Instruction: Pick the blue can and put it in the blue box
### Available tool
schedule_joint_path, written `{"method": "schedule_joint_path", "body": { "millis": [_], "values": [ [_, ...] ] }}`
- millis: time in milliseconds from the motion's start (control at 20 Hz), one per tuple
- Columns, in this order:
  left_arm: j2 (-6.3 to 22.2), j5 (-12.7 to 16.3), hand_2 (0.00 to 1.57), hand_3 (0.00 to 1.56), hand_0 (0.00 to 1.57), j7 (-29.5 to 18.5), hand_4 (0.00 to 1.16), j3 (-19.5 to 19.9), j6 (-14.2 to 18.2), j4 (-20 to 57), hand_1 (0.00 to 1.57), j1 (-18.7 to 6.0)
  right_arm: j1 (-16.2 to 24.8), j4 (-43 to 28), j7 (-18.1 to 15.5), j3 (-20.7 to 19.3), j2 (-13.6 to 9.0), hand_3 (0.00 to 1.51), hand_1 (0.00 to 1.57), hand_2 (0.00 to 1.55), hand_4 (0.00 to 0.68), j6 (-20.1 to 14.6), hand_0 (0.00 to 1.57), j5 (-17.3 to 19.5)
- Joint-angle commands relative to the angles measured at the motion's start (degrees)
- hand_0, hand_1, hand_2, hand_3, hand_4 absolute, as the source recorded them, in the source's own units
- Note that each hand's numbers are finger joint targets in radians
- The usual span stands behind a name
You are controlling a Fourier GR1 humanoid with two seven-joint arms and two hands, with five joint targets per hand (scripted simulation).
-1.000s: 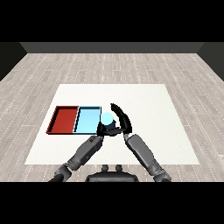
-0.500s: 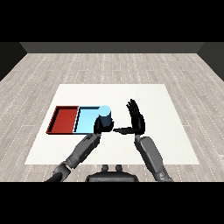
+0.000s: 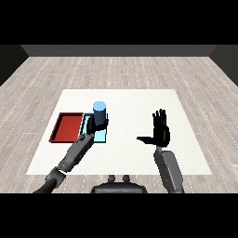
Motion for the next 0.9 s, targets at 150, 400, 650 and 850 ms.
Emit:
{"method": "schedule_joint_path", "body": {
  "millis": [150, 400, 650, 850],
  "values": [
    [7.25, -5.75, 1.57, 1.50, 1.57, 9.69, 1.11, 0.29, 3.95, 5.83, 1.57, -3.76, 2.22, 1.22, -1.09, -2.59, -0.50, 0.00, 0.00, 0.00, 0.000, 2.52, 0.00, -2.02],
    [7.22, -9.45, 1.53, 1.44, 1.57, 18.06, 0.99, -2.19, 3.29, 19.02, 1.57, -8.62, 1.30, 3.15, -1.51, -4.58, -0.80, 0.00, 0.00, 0.00, 0.000, 3.65, 0.00, -3.40],
    [2.28, -11.54, 0.71, 0.60, 0.76, 24.67, 0.91, -4.06, 4.36, 32.51, 0.76, -8.61, 2.15, 5.45, -3.45, -2.89, 1.52, 0.00, 0.00, 0.00, 0.000, 2.96, 0.00, -2.02],
    [-1.30, -13.50, 0.58, 0.08, 0.66, 25.90, 0.92, -4.00, 4.20, 42.00, 0.66, -11.44, 2.06, 7.64, -4.44, -5.00, 0.72, 0.00, 0.00, 0.00, 0.000, 4.96, 0.00, -3.42]
  ]
}}
